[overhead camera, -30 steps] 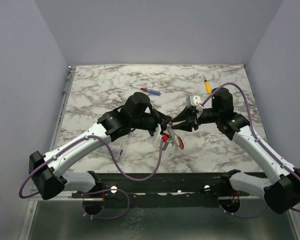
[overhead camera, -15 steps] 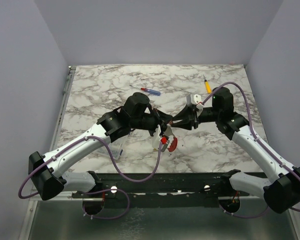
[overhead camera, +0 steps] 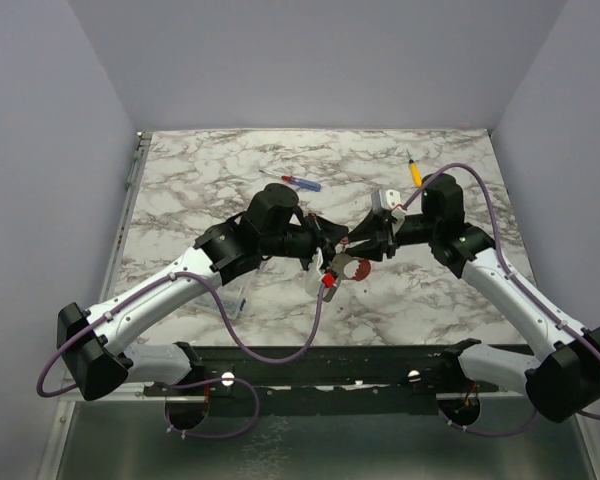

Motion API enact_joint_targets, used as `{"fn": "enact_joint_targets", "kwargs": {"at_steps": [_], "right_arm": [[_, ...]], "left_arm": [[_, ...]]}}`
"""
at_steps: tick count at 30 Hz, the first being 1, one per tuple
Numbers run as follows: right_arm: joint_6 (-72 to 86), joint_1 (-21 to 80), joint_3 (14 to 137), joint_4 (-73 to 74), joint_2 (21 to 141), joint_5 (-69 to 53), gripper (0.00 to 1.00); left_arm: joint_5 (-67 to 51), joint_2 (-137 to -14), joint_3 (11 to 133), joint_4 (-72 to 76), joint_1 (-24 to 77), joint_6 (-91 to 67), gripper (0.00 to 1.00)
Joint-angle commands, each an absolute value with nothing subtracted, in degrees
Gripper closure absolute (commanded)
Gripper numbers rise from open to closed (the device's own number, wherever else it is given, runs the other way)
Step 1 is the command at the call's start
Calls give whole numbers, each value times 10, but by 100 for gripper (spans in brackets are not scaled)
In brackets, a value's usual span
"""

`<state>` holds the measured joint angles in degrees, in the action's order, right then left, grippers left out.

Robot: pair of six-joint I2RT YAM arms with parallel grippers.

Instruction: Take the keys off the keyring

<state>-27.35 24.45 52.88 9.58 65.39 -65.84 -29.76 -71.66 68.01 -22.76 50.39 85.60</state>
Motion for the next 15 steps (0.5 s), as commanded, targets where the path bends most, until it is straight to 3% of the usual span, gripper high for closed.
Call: {"fn": "enact_joint_targets", "kwargs": {"at_steps": [1, 15], "right_arm": [[-306, 248, 550, 128, 663, -690, 63], [-304, 248, 563, 148, 655, -706, 59]], "left_arm": [[-307, -711, 676, -192, 508, 884, 100], [-304, -699, 656, -188, 508, 905, 100]]}}
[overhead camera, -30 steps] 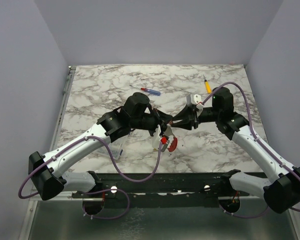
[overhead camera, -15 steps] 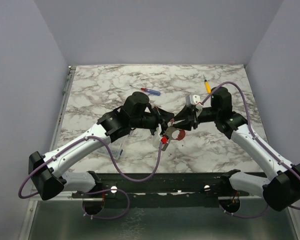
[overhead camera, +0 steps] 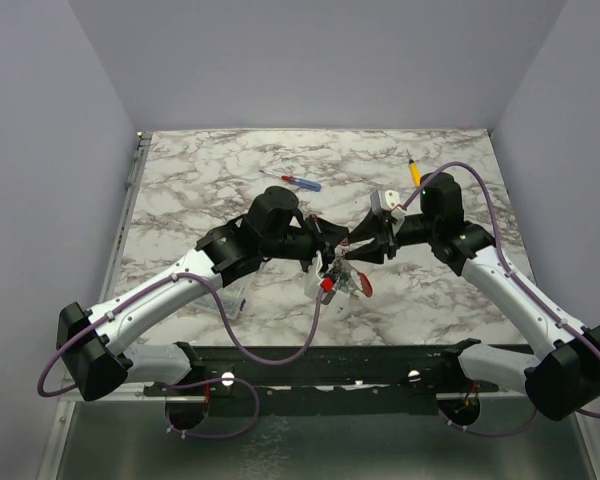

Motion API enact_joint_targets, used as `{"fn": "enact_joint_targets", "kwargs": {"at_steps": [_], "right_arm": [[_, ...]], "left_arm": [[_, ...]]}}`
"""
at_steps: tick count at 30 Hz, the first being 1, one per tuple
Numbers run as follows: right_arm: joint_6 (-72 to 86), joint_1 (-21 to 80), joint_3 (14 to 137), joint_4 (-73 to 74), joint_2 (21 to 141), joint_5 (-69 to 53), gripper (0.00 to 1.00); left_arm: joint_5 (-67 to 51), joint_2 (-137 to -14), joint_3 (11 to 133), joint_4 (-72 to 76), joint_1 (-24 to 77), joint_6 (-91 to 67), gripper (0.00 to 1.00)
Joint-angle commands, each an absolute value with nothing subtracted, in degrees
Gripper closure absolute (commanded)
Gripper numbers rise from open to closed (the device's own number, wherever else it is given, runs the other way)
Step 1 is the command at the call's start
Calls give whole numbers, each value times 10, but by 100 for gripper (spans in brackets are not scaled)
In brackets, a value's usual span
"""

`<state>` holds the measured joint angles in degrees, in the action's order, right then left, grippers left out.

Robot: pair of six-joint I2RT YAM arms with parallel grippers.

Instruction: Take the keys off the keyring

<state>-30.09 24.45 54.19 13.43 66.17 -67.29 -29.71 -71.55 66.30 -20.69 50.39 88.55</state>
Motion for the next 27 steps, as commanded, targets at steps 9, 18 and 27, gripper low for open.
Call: {"fn": "enact_joint_targets", "kwargs": {"at_steps": [9, 18, 27], "right_arm": [[-282, 249, 560, 136, 667, -742, 60], [-212, 250, 542, 69, 665, -754, 63], [-202, 250, 520, 69, 656, -734, 79]], "left_arm": [[-304, -695, 653, -183, 507, 912, 100], [-309, -686, 641, -175, 507, 925, 100], [-306, -690, 647, -169, 507, 925, 100]]}}
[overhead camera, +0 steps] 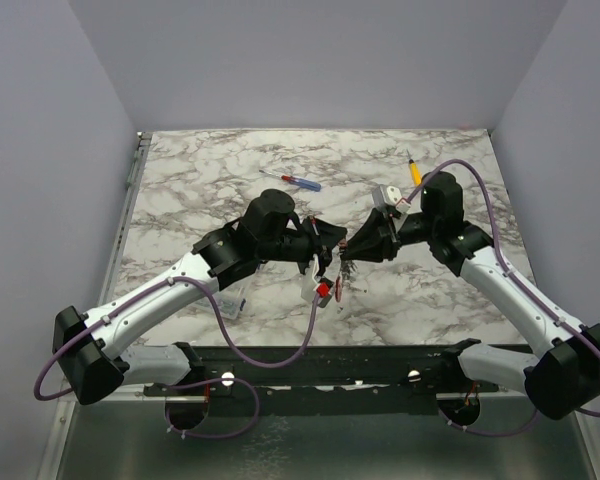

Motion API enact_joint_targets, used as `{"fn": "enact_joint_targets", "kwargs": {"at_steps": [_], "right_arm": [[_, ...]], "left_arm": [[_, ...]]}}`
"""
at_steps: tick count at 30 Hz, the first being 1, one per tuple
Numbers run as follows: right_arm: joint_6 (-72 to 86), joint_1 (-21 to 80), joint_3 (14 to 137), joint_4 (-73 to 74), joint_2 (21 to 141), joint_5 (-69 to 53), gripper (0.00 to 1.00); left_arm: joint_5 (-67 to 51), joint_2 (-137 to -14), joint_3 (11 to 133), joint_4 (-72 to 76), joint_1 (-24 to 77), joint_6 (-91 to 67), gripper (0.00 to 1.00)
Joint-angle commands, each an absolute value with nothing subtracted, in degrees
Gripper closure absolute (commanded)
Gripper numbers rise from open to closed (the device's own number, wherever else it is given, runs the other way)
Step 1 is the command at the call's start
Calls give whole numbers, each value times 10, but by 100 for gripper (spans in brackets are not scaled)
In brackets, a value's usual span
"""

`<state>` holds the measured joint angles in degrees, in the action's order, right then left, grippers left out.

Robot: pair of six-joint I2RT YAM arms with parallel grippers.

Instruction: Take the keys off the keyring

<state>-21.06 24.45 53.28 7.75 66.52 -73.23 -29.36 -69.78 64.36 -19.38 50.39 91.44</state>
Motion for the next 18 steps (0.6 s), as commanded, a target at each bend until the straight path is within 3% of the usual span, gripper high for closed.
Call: {"fn": "enact_joint_targets", "kwargs": {"at_steps": [1, 11, 15, 18], "right_arm": [[-202, 250, 518, 72, 654, -731, 80], [-215, 250, 507, 96, 642, -717, 82], [-214, 250, 504, 96, 640, -712, 73], [-207, 250, 504, 89, 639, -710, 78]], "left_arm": [[-305, -690, 647, -168, 507, 924, 100], [-297, -684, 646, -165, 508, 919, 100], [-298, -683, 648, -165, 507, 918, 100], [-299, -681, 648, -164, 508, 919, 100]]}}
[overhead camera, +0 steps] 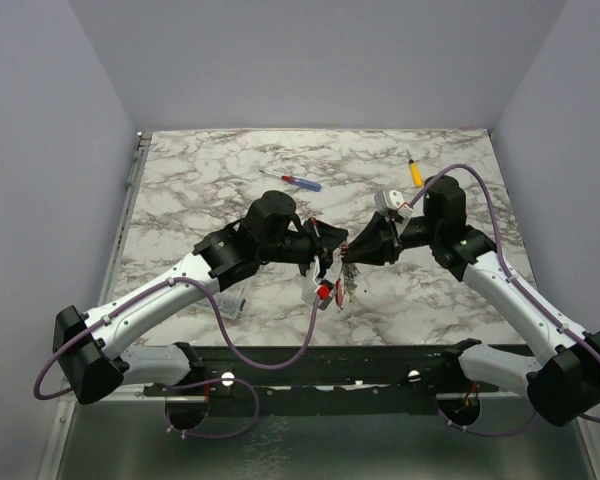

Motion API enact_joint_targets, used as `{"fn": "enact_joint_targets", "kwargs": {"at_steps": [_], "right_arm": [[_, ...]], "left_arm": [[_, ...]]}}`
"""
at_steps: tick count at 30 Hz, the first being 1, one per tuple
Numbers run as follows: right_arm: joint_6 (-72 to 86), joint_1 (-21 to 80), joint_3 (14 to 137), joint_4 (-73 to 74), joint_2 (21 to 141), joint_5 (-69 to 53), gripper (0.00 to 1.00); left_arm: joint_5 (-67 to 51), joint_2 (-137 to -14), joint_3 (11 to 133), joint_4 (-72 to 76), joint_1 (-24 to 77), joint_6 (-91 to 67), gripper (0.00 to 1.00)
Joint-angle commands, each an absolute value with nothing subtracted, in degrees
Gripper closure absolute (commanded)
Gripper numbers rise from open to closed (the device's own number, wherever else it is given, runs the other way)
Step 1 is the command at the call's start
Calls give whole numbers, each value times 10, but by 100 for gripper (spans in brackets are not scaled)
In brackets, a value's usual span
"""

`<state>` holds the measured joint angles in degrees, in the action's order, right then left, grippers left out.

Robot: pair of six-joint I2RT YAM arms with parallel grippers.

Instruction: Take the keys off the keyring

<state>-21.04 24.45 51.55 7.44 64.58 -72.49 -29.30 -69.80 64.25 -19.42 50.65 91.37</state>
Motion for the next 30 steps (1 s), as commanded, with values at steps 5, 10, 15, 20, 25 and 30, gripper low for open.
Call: {"fn": "enact_joint_targets", "kwargs": {"at_steps": [5, 10, 15, 20, 25, 30], "right_arm": [[-201, 249, 502, 83, 638, -705, 84], [-204, 249, 497, 96, 633, -696, 66], [-200, 249, 496, 90, 630, -700, 71], [-200, 249, 491, 92, 629, -697, 78], [-191, 249, 492, 102, 628, -682, 83], [-160, 249, 495, 114, 626, -654, 99]], "left_arm": [[-302, -682, 649, -164, 507, 920, 100], [-302, -679, 649, -164, 507, 917, 100], [-303, -677, 648, -164, 508, 918, 100], [-301, -675, 648, -164, 508, 919, 100], [-290, -669, 650, -164, 507, 910, 100], [-267, -653, 641, -164, 508, 902, 100]]}}
